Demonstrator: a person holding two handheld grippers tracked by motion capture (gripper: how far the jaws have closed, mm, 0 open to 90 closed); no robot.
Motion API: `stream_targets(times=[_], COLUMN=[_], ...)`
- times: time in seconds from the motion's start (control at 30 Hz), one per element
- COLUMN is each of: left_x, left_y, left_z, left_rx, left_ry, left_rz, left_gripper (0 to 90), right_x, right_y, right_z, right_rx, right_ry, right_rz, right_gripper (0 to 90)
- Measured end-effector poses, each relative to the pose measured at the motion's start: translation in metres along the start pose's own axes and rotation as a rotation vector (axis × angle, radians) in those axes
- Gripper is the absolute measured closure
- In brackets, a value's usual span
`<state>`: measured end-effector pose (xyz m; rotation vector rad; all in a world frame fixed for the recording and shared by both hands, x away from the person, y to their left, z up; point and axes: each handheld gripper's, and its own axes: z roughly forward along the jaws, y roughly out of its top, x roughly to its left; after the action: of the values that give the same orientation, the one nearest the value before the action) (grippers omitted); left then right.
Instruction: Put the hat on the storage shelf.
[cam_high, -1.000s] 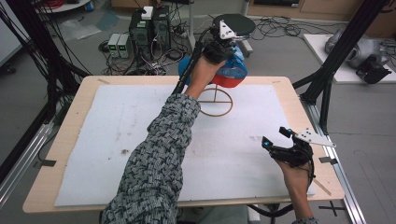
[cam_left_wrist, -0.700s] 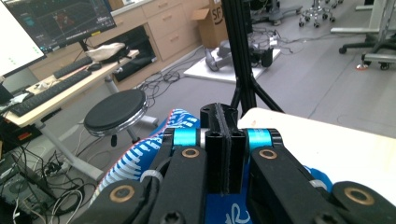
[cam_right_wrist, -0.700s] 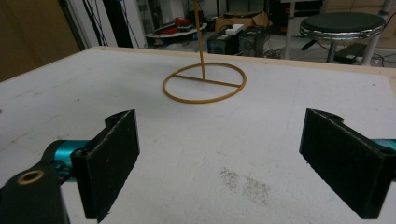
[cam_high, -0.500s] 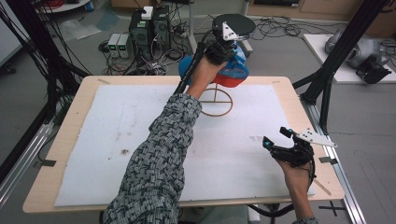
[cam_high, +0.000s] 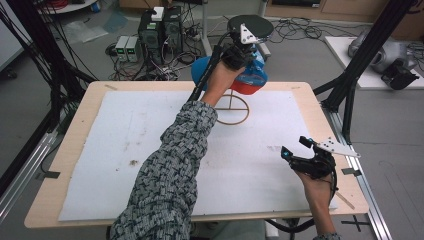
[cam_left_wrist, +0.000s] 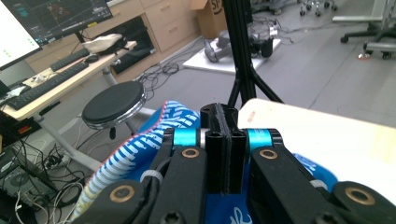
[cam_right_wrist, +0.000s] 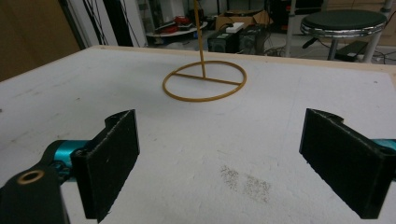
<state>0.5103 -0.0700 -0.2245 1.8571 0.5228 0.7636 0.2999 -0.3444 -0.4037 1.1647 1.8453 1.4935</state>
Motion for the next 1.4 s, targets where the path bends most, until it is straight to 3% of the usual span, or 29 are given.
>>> stream_targets(times=[0.17, 0.43, 0.67, 0.87, 0.97, 1.13, 1.4], left_x=[-0.002, -0.005, 0.011, 0.013, 0.011, 0.010, 0.009], left_y=[0.004, -0.001, -0.015, -0.018, -0.019, -0.020, -0.022], left_z=[-0.005, -0.012, -0.011, -0.010, -0.009, -0.007, -0.007], left_rx=[-0.010, 0.018, 0.038, 0.019, 0.020, 0.026, 0.016], left_ry=[-0.019, -0.017, 0.025, 0.025, 0.024, 0.040, 0.040], left_rz=[-0.004, 0.049, 0.024, 0.010, 0.022, 0.041, 0.028], left_gripper=[89.4, 89.4, 89.2, 88.8, 88.2, 77.2, 68.8], right_x=[-0.001, -0.001, 0.001, -0.001, -0.001, -0.001, -0.001], right_y=[-0.001, -0.001, -0.002, -0.002, -0.003, -0.002, -0.002], right_z=[0.000, 0.000, 0.002, 0.003, 0.002, 0.002, 0.002], right_rx=[-0.002, -0.001, 0.008, 0.010, 0.011, 0.010, 0.012], right_ry=[0.001, 0.000, 0.005, 0.003, 0.004, 0.002, 0.001], right_rz=[0.005, 0.000, 0.002, 0.005, 0.009, 0.008, 0.010], right_gripper=[11.0, 11.0, 11.0, 11.0, 11.0, 11.0, 11.0])
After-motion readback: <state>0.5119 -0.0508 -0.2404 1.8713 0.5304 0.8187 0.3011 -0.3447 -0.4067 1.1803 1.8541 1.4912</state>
